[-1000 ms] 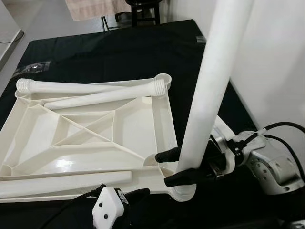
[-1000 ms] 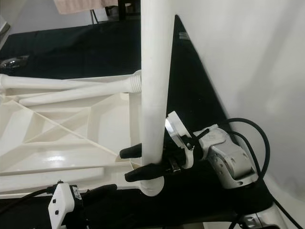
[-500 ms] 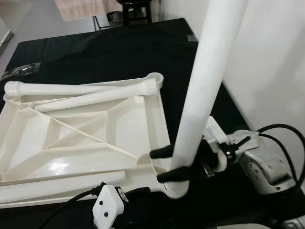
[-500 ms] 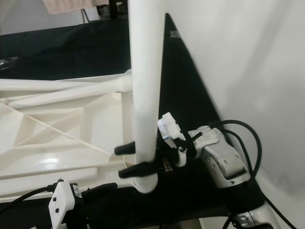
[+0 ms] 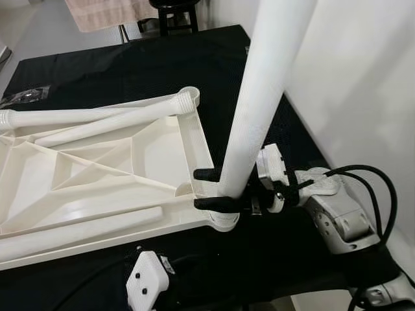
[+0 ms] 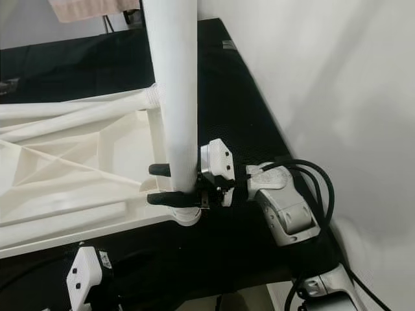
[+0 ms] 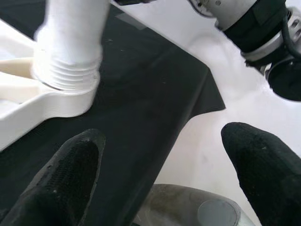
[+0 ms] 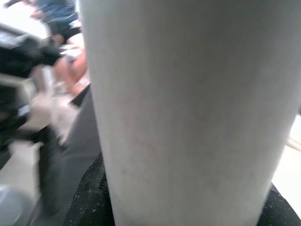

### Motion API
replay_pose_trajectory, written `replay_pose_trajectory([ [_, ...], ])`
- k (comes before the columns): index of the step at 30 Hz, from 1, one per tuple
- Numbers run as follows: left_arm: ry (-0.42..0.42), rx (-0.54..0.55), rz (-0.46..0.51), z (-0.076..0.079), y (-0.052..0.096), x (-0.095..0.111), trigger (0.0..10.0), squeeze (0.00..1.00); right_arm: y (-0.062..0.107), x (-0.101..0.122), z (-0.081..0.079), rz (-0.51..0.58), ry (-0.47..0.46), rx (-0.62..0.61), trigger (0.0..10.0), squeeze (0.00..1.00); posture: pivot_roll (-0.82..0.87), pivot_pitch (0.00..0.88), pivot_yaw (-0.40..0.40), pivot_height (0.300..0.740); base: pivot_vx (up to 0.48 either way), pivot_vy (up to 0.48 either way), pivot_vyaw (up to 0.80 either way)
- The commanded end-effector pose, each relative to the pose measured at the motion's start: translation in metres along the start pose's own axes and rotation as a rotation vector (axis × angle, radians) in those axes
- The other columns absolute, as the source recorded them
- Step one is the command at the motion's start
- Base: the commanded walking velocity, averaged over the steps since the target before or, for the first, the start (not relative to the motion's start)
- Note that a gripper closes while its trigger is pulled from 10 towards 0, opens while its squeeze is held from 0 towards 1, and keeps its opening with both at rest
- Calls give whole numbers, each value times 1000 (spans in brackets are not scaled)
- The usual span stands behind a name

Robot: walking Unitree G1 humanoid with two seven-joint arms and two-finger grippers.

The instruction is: Building children table

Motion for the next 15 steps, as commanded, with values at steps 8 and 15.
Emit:
replay_pose_trajectory([
  [8, 7, -13, -17, 4, 2, -1, 10000, 0, 1, -7, -3, 55, -176, 299, 10000, 0, 14, 278, 26, 740, 0, 0, 0],
  [15, 18, -30, -17, 8, 3, -1, 10000, 0, -13, -8, 19, 93, -201, 336, 10000, 0, 34, 289, 16, 740, 0, 0, 0],
])
Point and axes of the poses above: a point about 5 cm out from each wrist's last joint towards the gripper, its own y axis pointing back from the gripper into the wrist, its own x axis along the axis of the wrist's last joint, z = x × y, the point moved 2 cm from there along -y, pointing out of the wrist towards the gripper, and after that the axes turned 13 degrees about y, right-handed, at the moved point
